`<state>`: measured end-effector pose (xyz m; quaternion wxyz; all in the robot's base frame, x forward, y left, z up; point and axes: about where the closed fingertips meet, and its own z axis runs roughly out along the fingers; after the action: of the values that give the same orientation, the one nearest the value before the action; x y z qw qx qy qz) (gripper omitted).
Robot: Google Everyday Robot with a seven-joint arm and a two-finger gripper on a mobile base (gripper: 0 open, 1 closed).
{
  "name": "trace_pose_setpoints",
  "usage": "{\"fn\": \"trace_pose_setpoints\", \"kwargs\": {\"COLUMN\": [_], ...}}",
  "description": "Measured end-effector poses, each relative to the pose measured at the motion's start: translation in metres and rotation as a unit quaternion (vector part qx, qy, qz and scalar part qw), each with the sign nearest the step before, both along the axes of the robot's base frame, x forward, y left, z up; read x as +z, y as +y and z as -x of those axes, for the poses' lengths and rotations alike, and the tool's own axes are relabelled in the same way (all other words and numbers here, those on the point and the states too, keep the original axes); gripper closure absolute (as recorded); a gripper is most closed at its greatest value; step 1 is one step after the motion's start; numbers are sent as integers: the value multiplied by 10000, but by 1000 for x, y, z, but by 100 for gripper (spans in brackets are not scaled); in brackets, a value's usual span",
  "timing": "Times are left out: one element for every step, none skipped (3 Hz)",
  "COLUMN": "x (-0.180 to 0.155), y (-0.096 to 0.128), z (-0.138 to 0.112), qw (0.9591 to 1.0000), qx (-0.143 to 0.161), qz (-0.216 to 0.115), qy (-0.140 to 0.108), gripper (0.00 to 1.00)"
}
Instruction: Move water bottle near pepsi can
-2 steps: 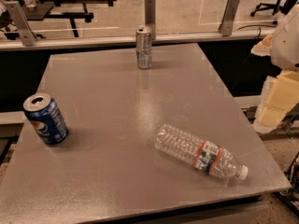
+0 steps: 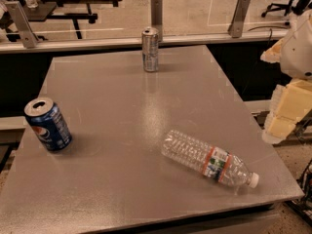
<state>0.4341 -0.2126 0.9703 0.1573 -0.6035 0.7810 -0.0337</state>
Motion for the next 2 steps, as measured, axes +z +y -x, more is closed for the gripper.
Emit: {"fn": "trace_pose_setpoints", "kwargs": {"x": [-19, -37], "y": [11, 22], "z": [8, 20], "qw": [9999, 9993], "qx": [37, 116], "qz": [47, 98], "qy": [149, 327], "gripper": [0, 0]}}
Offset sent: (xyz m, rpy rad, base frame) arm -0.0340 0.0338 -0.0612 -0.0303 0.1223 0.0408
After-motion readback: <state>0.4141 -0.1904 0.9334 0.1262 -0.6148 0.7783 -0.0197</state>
